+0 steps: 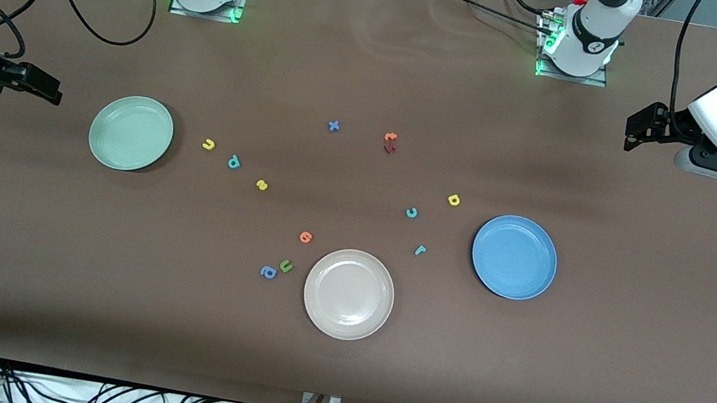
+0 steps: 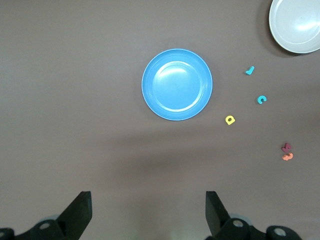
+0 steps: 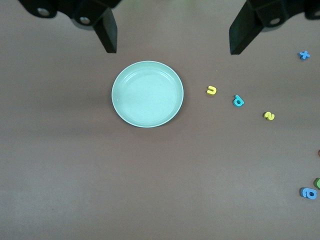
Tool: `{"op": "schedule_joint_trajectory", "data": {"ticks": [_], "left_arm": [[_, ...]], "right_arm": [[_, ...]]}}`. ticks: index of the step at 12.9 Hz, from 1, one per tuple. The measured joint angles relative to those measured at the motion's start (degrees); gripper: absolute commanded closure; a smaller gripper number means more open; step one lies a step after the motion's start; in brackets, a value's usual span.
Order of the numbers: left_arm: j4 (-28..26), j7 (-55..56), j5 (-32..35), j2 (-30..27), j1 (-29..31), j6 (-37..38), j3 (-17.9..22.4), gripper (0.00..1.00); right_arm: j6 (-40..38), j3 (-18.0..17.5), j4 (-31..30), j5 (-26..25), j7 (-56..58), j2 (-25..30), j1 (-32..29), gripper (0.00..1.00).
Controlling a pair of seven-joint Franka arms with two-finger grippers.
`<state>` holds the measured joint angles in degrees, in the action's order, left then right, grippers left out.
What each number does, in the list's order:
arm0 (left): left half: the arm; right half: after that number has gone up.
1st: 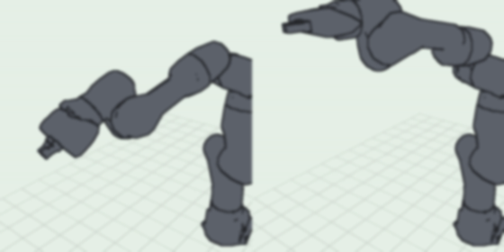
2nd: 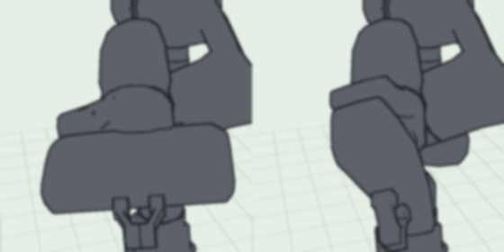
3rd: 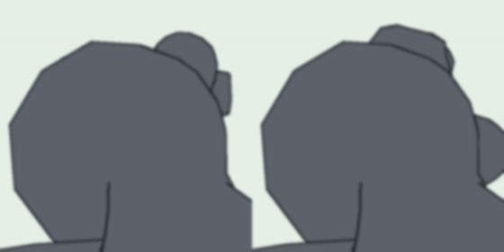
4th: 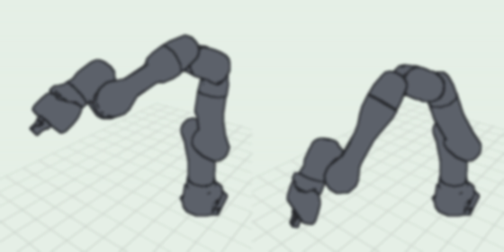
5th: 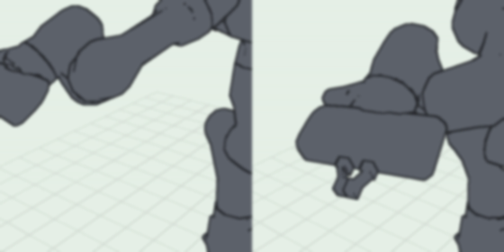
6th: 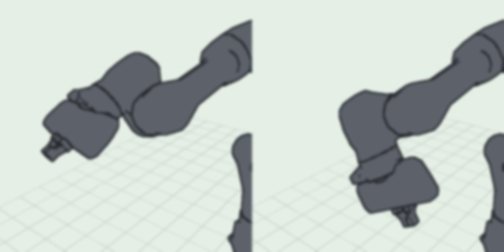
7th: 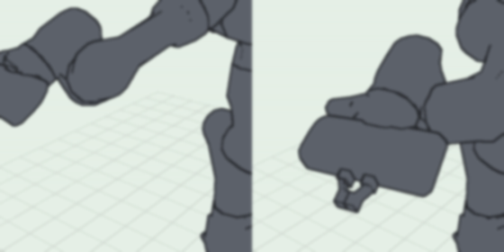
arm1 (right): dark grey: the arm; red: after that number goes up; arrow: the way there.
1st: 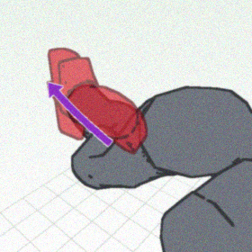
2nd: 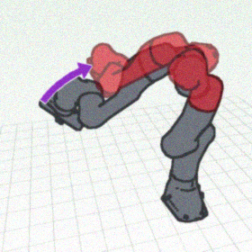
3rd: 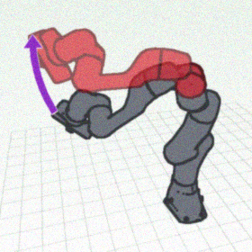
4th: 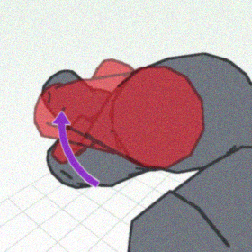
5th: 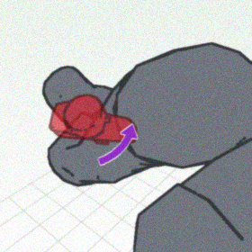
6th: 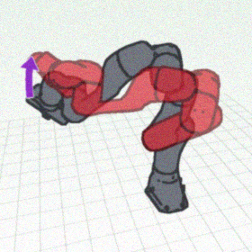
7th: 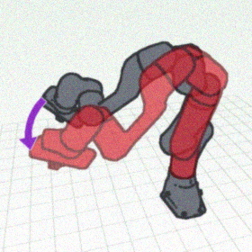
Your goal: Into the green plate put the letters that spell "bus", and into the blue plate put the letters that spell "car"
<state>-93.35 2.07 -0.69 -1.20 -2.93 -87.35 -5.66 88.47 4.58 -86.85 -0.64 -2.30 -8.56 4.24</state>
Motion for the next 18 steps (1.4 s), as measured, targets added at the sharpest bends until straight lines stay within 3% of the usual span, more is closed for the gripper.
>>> {"op": "schedule_joint_trajectory", "data": {"ticks": [18], "left_arm": [[0.23, 0.00, 0.00, 0.00, 0.47, 0.01, 0.46, 0.00]], "right_arm": [[1.17, -0.37, 0.05, -0.22, 0.16, -3.08, 0.45, 0.01]]}}
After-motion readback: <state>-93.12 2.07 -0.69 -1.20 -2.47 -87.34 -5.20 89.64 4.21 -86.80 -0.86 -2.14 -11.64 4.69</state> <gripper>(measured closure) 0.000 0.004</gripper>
